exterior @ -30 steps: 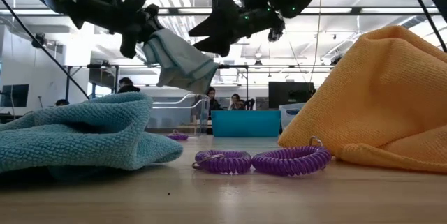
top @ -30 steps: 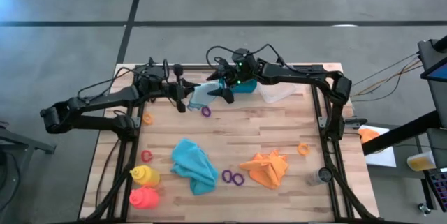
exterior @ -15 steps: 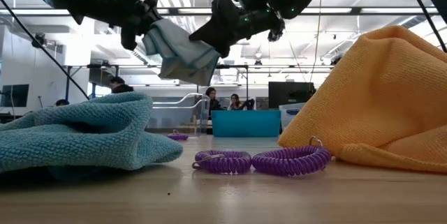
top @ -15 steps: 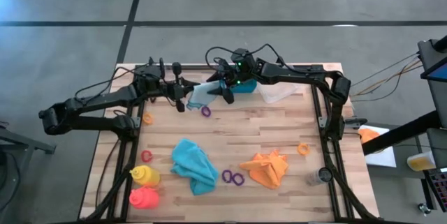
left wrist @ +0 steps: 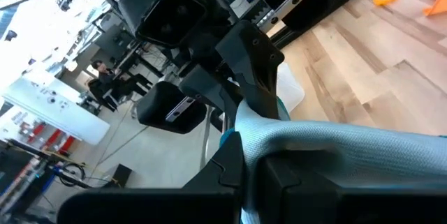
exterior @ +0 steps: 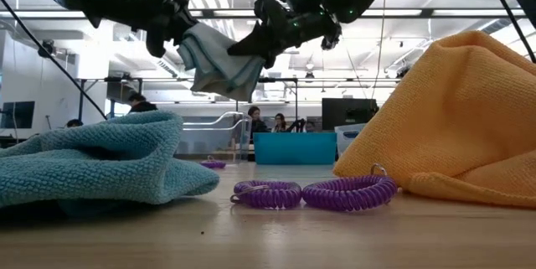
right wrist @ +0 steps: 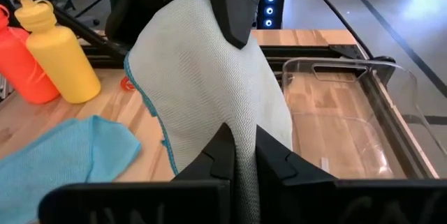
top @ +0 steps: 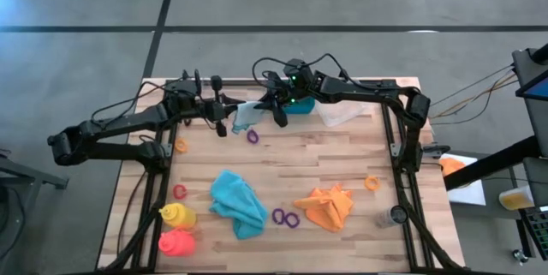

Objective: Pick & Place Sports Items
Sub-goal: Put the folded light blue towel into the transparent bin

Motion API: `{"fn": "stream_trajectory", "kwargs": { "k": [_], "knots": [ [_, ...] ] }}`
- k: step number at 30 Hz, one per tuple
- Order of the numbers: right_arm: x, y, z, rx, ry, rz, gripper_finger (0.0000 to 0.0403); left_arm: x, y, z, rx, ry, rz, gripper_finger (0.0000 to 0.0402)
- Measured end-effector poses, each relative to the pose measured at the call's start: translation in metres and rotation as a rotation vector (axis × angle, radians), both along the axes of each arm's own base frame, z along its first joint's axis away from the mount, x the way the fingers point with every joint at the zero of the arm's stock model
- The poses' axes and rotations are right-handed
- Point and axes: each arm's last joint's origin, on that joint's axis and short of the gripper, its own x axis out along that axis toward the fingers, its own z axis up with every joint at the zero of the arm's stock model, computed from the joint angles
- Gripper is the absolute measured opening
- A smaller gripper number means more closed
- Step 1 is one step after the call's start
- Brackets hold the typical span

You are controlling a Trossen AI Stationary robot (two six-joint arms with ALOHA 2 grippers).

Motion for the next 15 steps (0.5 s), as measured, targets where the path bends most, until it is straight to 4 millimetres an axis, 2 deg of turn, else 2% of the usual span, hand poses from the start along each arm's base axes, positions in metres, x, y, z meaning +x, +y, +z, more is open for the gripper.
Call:
{"fn": "stream_trajectory", "kwargs": {
  "k": [7, 15],
  "knots": [
    [0.0, -0.0003, -0.0001, -0.008, 0.001, -0.008, 0.0013, -0.0003, 0.0001, 0.0004, -0.094, -0.026, 0.028, 0.0029],
    [-0.0008, -0.003, -0.0021, -0.066, 0.029, -0.072, 0.0013, -0.0093, 0.0012, 0.0072, -0.215, -0.096, 0.245, 0.0125]
  ]
}}
